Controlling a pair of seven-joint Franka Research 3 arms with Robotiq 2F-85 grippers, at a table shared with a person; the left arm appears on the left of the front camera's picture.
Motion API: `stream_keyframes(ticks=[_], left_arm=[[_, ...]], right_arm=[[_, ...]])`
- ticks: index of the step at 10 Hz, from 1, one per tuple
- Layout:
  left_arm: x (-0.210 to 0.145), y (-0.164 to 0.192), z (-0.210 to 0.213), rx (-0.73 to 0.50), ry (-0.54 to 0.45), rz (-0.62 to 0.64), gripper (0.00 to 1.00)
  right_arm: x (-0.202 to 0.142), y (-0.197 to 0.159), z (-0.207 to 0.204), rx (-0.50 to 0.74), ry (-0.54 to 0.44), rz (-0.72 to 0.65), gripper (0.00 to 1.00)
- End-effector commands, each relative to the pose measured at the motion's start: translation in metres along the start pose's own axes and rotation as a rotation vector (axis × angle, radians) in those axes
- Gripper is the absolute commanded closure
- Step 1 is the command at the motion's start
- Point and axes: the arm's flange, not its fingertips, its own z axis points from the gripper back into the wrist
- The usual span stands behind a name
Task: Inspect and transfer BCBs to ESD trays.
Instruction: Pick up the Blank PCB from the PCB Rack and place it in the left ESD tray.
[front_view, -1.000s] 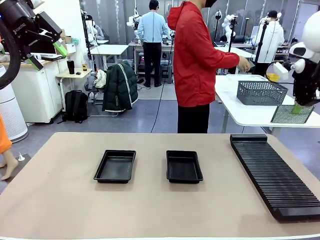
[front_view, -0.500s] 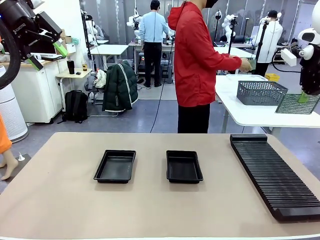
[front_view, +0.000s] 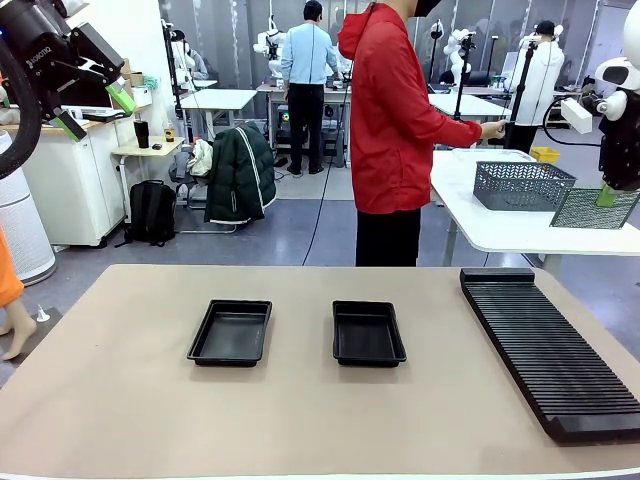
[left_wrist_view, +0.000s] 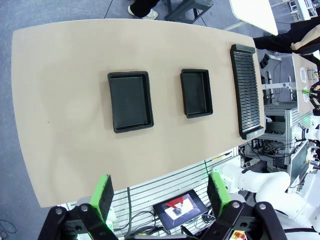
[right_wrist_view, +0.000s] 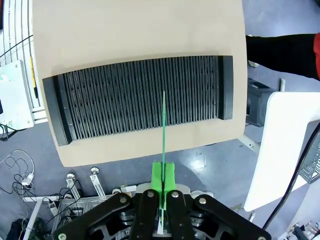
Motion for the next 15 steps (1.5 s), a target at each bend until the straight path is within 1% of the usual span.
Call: stream_keyframes(ticks=[1,4,5,6,7,9,14,15], left_arm=[[0.000,0.001,0.001,-0.001,-0.001,0.001,0.00],[0.000,0.001,0.001,-0.001,-0.001,0.001,0.00],[0.000,0.001,0.001,-0.001,-0.001,0.001,0.00],[0.000,0.001,0.001,-0.001,-0.001,0.001,0.00],[0.000,0.001,0.001,-0.001,-0.001,0.001,0.00],[0.000,0.001,0.001,-0.001,-0.001,0.001,0.00],[0.000,0.001,0.001,-0.001,-0.001,0.001,0.00],[0.000,0.001,0.001,-0.001,-0.001,0.001,0.00]], right_arm=[[0.003,0.000,-0.002,0.002,0.002,0.003,1.00],[0.003,0.000,-0.002,0.002,0.002,0.003,1.00],[0.000,0.000,0.000,0.000,0.000,0.000,0.98],[0.003,-0.002,-0.007,0.017,-0.041,-0.033,0.98],[0.012,-0.003,-0.014,0.064,-0.030,-0.106,0.98],[0.032,0.003,-0.018,0.143,-0.048,-0.235,0.98],[0.094,0.041,-0.040,0.362,-0.085,-0.593,0.98],[0.106,0.049,-0.049,0.407,-0.114,-0.702,0.98]])
